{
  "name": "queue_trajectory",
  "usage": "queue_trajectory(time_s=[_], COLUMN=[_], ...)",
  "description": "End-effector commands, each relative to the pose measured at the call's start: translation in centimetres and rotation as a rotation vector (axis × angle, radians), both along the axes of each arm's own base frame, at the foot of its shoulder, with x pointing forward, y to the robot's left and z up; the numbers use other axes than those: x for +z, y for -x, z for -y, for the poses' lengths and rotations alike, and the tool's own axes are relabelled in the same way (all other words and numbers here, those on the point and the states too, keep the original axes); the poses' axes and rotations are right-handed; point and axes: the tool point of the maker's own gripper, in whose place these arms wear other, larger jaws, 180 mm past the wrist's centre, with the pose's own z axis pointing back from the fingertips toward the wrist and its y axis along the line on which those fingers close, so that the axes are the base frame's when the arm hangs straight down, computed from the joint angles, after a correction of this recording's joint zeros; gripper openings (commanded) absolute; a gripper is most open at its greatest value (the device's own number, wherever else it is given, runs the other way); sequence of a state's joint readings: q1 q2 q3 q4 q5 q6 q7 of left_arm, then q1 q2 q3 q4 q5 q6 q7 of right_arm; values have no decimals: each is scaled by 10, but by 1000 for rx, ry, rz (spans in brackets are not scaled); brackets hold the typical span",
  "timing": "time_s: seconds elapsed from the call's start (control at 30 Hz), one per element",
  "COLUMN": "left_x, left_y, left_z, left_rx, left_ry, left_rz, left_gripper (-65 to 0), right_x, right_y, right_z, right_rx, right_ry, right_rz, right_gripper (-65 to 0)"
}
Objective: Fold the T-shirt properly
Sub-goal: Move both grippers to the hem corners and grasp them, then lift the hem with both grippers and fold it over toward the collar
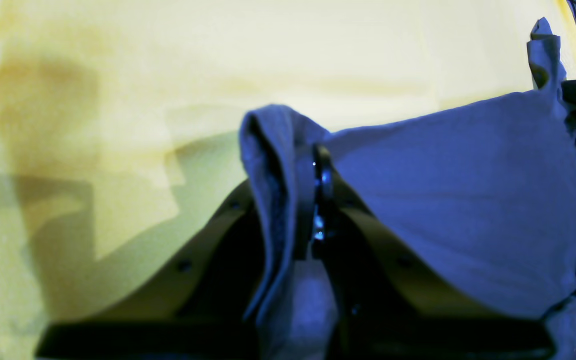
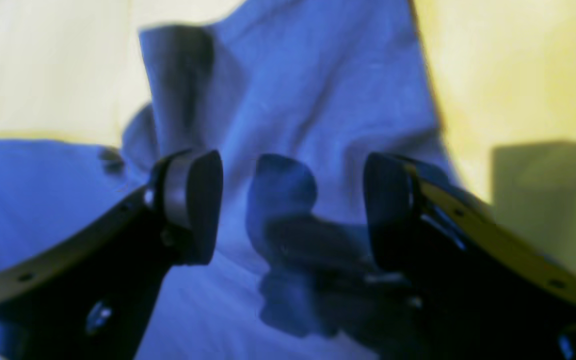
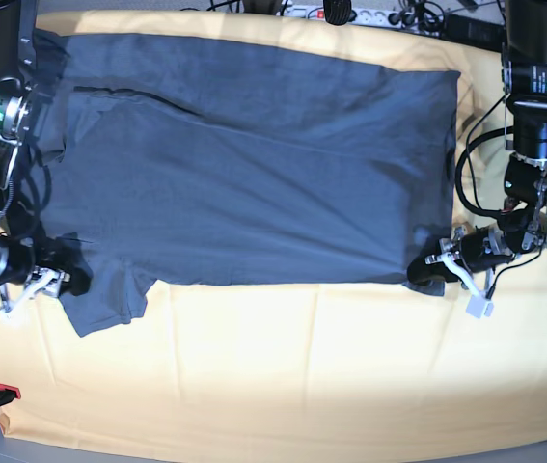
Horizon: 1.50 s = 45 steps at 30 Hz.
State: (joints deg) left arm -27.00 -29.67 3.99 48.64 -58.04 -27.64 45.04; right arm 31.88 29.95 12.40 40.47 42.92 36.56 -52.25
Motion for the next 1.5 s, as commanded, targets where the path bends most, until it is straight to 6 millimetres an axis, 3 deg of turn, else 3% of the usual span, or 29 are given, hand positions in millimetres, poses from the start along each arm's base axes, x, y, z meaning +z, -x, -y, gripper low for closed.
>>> queue_trajectory(time_s=[0.0,0.13,0.23,0.43,0.57,0.67,0.77,0.93,1.13,1.47], left_x=[14,14,14,14,14,14,15,19,39,94], left_y=[-8,-9,-9,-9,-9,-9,-10,-14,-24,-68], left_z=[-11,-11,-11,-11,-11,-11,-11,-12,-6,-18], left_rx=[13,13,13,12,13,13,17,28,-23,25], left_ry=[-22,-22,-21,-23,-22,-22,-20,-15,-14,-118], left_rz=[30,31,31,30,31,31,38,59,133,356], left_gripper=[-650,-650,-650,-650,-650,-650,-650,-650,-650,-650], right_x=[33,36,21,-6,-2,4,15,36,55,66], right_y=[-15,-12,-6,3,-3,-9,-17,-35,-53,-62], right_z=[27,58,60,29,-3,-13,-13,-5,6,12], right_rx=[-41,-124,-151,-94,-28,-3,-5,-20,-40,-43], right_ry=[44,124,136,85,-7,-33,-38,0,73,129], right_rz=[75,48,26,11,52,77,106,177,266,308], right_gripper=[-198,-198,-198,-198,-198,-211,-301,-634,-650,-650])
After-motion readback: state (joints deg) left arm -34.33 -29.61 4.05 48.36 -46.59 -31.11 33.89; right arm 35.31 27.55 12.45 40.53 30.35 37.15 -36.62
